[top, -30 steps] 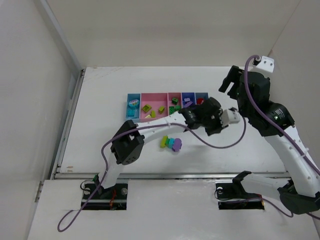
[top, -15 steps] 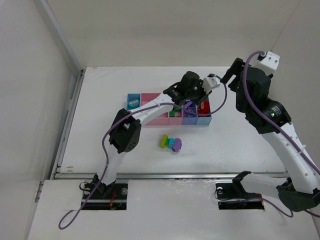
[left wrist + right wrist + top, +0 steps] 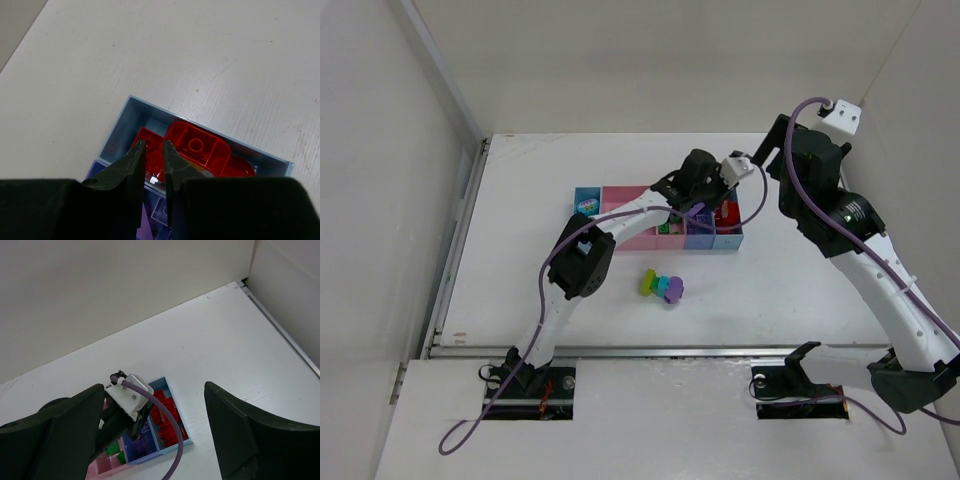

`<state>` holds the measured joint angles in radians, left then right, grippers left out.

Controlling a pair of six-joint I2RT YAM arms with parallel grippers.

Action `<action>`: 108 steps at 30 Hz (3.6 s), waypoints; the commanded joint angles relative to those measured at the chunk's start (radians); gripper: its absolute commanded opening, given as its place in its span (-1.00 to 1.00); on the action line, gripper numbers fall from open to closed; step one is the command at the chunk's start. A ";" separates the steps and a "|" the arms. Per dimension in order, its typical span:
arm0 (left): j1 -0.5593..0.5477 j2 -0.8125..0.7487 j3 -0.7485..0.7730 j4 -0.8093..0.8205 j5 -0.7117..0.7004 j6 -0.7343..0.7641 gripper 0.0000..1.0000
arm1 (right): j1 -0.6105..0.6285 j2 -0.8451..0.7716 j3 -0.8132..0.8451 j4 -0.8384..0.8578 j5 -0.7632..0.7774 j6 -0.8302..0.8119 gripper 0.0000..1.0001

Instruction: Sort the legos into containers by color

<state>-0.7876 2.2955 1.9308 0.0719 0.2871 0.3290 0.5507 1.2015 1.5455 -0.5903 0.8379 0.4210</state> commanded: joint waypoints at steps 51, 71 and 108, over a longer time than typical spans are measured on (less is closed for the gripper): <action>-0.002 -0.605 -0.716 -0.752 0.362 0.844 1.00 | 0.035 -0.326 -0.345 -0.098 -0.740 -0.110 1.00; -0.032 -0.605 -0.859 -0.419 0.218 0.423 0.49 | 0.054 -0.258 -0.363 -0.080 -0.708 -0.110 1.00; 0.243 -1.042 -0.866 -0.449 0.380 0.196 -1.00 | 0.192 0.141 -0.173 0.170 -1.205 -0.022 1.00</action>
<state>-0.5446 1.2980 1.0672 -0.3946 0.6350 0.5602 0.7387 1.3342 1.3357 -0.5278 -0.2886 0.3817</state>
